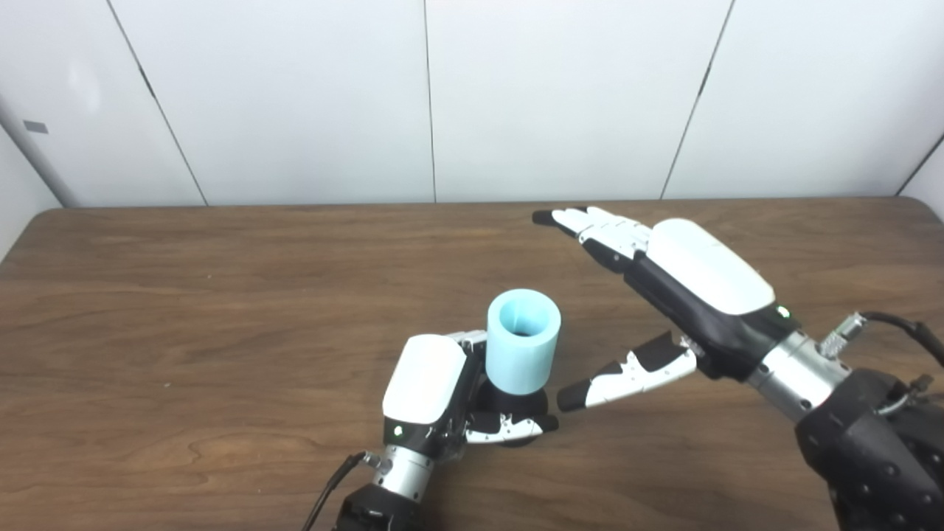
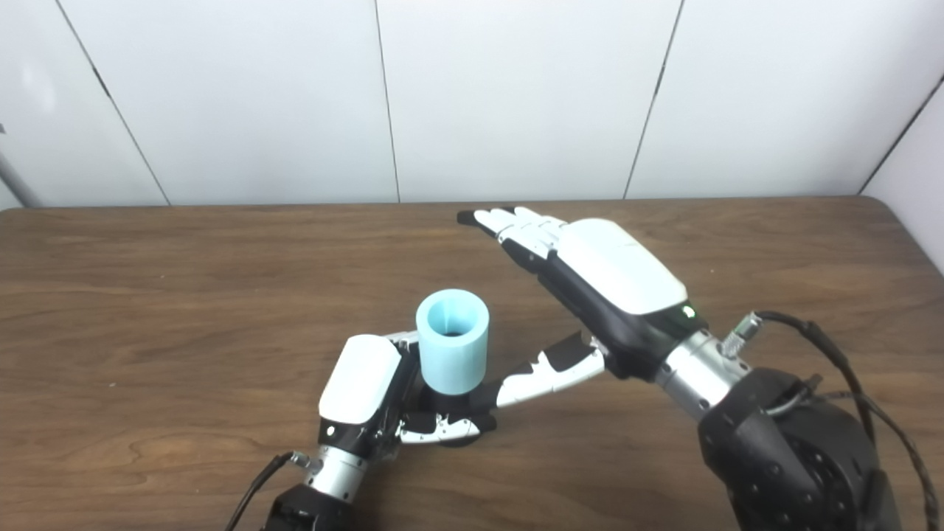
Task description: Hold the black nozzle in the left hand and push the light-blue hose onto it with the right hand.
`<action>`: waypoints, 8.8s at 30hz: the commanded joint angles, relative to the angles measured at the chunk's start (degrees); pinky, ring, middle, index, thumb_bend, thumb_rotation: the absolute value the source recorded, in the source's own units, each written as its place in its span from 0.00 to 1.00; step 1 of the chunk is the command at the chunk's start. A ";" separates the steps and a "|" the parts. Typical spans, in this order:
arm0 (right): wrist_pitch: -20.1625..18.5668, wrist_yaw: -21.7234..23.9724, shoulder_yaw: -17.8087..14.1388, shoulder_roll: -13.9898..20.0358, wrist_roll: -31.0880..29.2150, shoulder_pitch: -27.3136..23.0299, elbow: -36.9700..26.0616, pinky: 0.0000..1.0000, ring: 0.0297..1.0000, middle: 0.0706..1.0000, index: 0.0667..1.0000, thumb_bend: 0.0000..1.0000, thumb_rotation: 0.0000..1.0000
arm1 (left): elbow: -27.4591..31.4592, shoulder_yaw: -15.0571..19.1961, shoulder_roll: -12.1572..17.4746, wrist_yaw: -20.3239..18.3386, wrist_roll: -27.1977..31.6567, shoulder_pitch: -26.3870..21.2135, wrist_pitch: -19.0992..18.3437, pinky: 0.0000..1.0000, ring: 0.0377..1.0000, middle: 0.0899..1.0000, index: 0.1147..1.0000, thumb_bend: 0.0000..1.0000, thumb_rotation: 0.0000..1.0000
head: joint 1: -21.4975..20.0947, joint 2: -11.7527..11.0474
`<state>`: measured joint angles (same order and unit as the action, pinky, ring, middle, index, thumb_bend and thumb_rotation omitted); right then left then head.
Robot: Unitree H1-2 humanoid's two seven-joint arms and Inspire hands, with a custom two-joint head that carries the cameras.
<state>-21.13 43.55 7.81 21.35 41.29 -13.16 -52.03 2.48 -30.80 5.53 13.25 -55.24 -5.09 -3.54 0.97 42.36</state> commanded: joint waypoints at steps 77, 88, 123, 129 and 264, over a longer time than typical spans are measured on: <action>13.72 0.32 6.53 -1.50 1.77 11.22 6.97 0.94 0.95 0.89 0.85 0.74 1.00 | -0.35 -0.04 0.29 -7.06 -1.29 1.80 -2.54 0.36 0.44 0.39 0.43 0.48 0.00 | -0.30 1.37; 13.46 -0.88 8.91 -0.61 2.54 12.19 9.63 0.93 0.94 0.90 0.87 0.72 1.00 | -0.67 -0.10 0.11 -6.85 -1.81 1.86 -2.50 0.35 0.44 0.38 0.43 0.48 0.00 | -0.36 1.45; 13.33 -4.12 10.09 1.93 2.85 14.74 11.30 0.94 0.96 0.92 0.90 0.72 1.00 | -0.44 0.34 -0.55 -7.79 -1.53 1.99 -2.59 0.37 0.45 0.40 0.42 0.48 0.00 | -0.97 1.93; 13.31 -5.41 10.61 1.93 2.67 14.88 12.16 0.95 0.96 0.92 0.90 0.72 1.00 | -0.68 0.31 -0.72 -7.75 -1.51 1.96 -2.56 0.36 0.44 0.39 0.43 0.48 0.00 | -0.94 1.94; 7.95 -6.45 -1.18 -3.60 -0.39 7.46 1.73 0.86 0.93 0.92 0.95 0.68 1.00 | 6.40 4.58 3.43 -7.70 -7.34 -1.75 1.97 0.66 0.71 0.71 0.75 1.00 0.39 | -0.33 2.01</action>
<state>-13.84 38.31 7.14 17.84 40.71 -5.06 -49.68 6.49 -27.20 9.17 4.26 -63.38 -5.38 -1.91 0.61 44.30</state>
